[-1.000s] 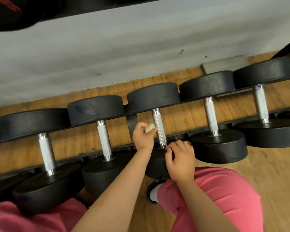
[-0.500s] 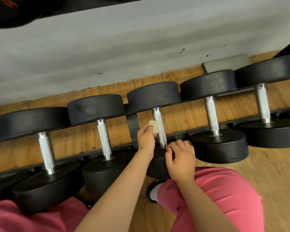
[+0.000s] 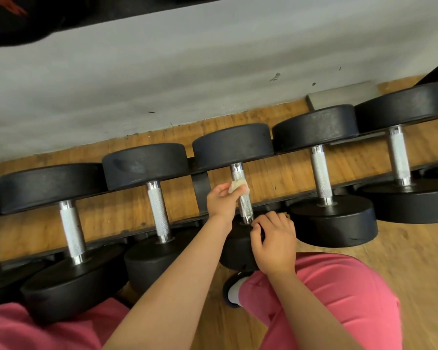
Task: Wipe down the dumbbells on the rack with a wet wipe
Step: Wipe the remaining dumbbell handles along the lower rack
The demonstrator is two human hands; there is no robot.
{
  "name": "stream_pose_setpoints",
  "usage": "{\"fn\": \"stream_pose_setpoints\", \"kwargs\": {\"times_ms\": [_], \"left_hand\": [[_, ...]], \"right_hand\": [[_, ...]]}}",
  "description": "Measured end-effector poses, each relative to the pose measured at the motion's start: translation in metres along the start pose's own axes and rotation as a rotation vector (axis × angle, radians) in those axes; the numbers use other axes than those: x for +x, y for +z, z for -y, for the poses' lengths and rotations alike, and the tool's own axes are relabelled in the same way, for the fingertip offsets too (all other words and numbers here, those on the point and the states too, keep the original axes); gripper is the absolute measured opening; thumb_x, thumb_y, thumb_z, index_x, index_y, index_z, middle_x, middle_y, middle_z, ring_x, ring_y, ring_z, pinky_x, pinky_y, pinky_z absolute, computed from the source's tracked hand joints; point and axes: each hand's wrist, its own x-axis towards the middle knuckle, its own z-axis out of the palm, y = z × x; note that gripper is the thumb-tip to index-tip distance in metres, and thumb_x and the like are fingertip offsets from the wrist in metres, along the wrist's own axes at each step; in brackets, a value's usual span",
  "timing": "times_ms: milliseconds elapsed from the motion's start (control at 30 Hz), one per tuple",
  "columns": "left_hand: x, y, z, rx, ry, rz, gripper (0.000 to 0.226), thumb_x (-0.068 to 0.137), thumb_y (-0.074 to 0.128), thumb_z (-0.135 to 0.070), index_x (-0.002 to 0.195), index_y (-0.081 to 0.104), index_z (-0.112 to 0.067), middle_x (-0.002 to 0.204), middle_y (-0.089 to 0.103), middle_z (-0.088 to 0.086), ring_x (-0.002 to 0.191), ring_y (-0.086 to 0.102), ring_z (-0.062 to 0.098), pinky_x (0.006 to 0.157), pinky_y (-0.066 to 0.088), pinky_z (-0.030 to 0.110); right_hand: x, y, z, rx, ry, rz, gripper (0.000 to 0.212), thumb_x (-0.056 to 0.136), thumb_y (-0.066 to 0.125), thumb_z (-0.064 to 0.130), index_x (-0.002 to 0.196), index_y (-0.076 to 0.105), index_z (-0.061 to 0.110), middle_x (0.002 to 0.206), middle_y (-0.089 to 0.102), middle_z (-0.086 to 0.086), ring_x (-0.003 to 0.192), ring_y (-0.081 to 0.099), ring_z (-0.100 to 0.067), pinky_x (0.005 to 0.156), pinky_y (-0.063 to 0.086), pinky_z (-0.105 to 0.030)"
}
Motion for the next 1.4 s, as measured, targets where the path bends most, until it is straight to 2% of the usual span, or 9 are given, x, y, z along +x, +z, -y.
{"fn": "stream_pose_setpoints", "kwargs": {"times_ms": [200,400,500,633,800,967,1167,1333,1400], "left_hand": [[0.002,0.006,-0.007,-0.035,0.03,-0.078,0.036,0.079,0.078,-0.011,0.113,0.067,-0.011,0.106,0.068,0.001,0.104,0.064,0.017,0.096,0.052,0.032],[0.012,0.008,-0.015,-0.073,0.042,-0.111,0.023,0.08,0.079,-0.013,0.099,0.068,-0.019,0.107,0.069,0.001,0.105,0.064,0.016,0.098,0.051,0.035],[0.006,0.01,-0.013,-0.051,-0.004,0.002,0.034,0.085,0.074,-0.018,0.117,0.065,-0.012,0.104,0.066,-0.004,0.086,0.06,0.004,0.07,0.047,0.014],[0.007,0.013,-0.009,-0.008,0.015,-0.044,0.028,0.086,0.073,-0.02,0.112,0.068,-0.011,0.091,0.063,-0.007,0.072,0.053,-0.004,0.046,0.038,0.005],[0.01,0.007,-0.005,-0.026,0.075,-0.131,0.027,0.086,0.073,-0.02,0.11,0.071,-0.009,0.098,0.069,-0.002,0.09,0.061,0.007,0.063,0.039,0.01],[0.012,0.008,-0.02,0.037,0.069,-0.042,0.028,0.082,0.077,-0.02,0.107,0.07,-0.011,0.091,0.064,-0.009,0.08,0.053,-0.001,0.063,0.035,0.01],[0.012,0.002,-0.007,0.052,0.112,-0.1,0.026,0.085,0.074,-0.018,0.109,0.071,-0.009,0.1,0.068,-0.002,0.092,0.058,0.008,0.063,0.037,0.008],[0.015,-0.001,-0.014,0.269,0.164,0.021,0.03,0.08,0.078,-0.03,0.103,0.072,-0.011,0.098,0.068,-0.003,0.089,0.059,0.008,0.065,0.038,0.012],[0.013,0.0,-0.012,0.178,0.115,-0.014,0.031,0.08,0.079,-0.027,0.105,0.072,-0.012,0.096,0.067,-0.006,0.089,0.057,0.007,0.064,0.037,0.012]], "right_hand": [[0.0,0.0,-0.001,-0.001,-0.012,-0.004,0.027,0.087,0.041,0.026,0.08,0.065,0.015,0.078,0.055,0.002,0.077,0.048,-0.02,0.074,0.033,-0.033],[0.0,0.0,-0.001,-0.005,-0.013,-0.003,0.027,0.087,0.041,0.026,0.079,0.065,0.015,0.078,0.055,0.002,0.077,0.047,-0.019,0.074,0.032,-0.032],[0.0,0.0,-0.002,0.004,-0.016,-0.005,0.027,0.087,0.041,0.026,0.079,0.065,0.015,0.079,0.055,0.002,0.077,0.047,-0.019,0.074,0.033,-0.033],[0.0,0.0,-0.002,0.008,-0.018,-0.001,0.027,0.087,0.042,0.025,0.08,0.065,0.015,0.079,0.055,0.002,0.077,0.047,-0.019,0.073,0.033,-0.033],[0.0,0.0,-0.002,0.005,-0.021,0.001,0.026,0.087,0.042,0.025,0.079,0.065,0.015,0.079,0.055,0.001,0.077,0.047,-0.02,0.073,0.033,-0.033],[0.0,0.0,-0.001,0.01,-0.024,-0.001,0.026,0.087,0.042,0.025,0.078,0.064,0.015,0.079,0.056,0.001,0.077,0.047,-0.021,0.073,0.034,-0.035],[0.0,0.0,-0.001,0.016,-0.022,0.002,0.027,0.087,0.041,0.025,0.078,0.065,0.015,0.079,0.056,0.0,0.077,0.048,-0.022,0.072,0.037,-0.036],[-0.001,0.0,-0.003,0.01,-0.024,-0.007,0.027,0.087,0.041,0.025,0.078,0.065,0.014,0.079,0.057,0.0,0.076,0.049,-0.023,0.073,0.039,-0.038],[0.0,0.001,-0.002,0.01,-0.02,-0.005,0.027,0.087,0.041,0.025,0.078,0.065,0.014,0.079,0.057,0.0,0.076,0.049,-0.023,0.073,0.04,-0.038]]}}
